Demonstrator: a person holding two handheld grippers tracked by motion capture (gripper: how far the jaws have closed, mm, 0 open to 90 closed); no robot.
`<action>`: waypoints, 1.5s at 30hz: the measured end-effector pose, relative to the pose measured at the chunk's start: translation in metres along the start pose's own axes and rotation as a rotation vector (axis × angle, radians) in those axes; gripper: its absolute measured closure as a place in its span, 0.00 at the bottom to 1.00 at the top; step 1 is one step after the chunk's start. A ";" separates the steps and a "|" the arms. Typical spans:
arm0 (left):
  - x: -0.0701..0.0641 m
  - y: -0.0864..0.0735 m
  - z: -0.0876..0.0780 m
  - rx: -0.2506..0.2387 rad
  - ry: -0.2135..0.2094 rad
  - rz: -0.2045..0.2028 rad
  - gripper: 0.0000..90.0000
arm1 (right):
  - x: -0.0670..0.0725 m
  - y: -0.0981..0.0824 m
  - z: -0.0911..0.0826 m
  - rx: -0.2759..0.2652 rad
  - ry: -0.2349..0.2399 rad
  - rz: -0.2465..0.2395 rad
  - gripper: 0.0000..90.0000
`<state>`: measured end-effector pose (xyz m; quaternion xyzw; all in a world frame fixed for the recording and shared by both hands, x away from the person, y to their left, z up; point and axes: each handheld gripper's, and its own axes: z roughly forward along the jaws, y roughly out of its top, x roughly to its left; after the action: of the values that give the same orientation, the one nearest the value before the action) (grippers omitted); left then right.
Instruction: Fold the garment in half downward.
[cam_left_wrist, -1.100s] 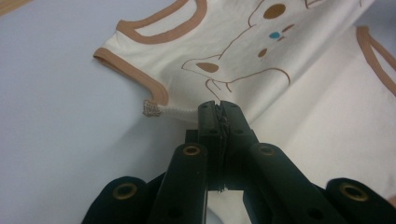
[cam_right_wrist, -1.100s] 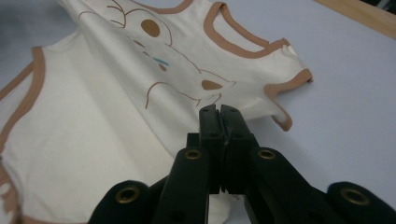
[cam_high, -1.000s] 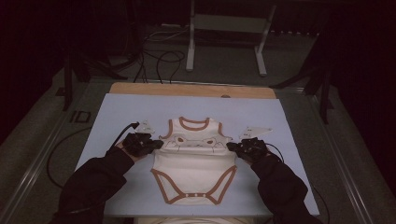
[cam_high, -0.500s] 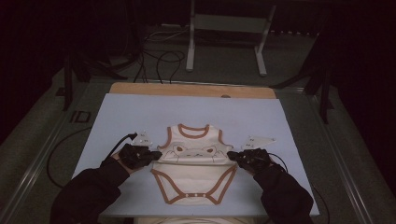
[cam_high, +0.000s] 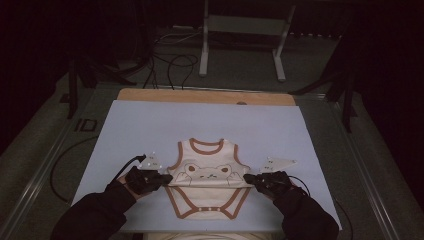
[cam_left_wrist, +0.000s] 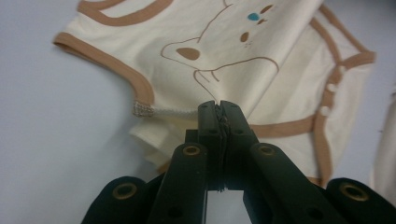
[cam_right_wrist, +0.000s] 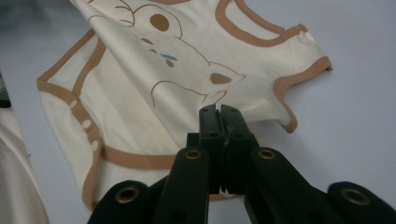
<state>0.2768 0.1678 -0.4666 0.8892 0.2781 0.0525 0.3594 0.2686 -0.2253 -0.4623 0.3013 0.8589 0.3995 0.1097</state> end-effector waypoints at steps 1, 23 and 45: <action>0.000 -0.003 0.002 0.005 0.005 -0.005 0.99 | 0.000 -0.002 0.001 0.004 0.007 0.006 0.99; -0.005 -0.032 0.023 0.082 -0.079 -0.040 0.99 | 0.011 -0.041 0.021 0.102 0.050 0.059 0.99; -0.006 -0.039 0.026 0.077 -0.080 -0.031 0.98 | 0.013 -0.051 0.025 0.109 0.059 0.023 0.98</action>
<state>0.2616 0.1711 -0.5113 0.8994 0.2791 0.0008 0.3365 0.2474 -0.2278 -0.5160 0.3045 0.8787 0.3621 0.0630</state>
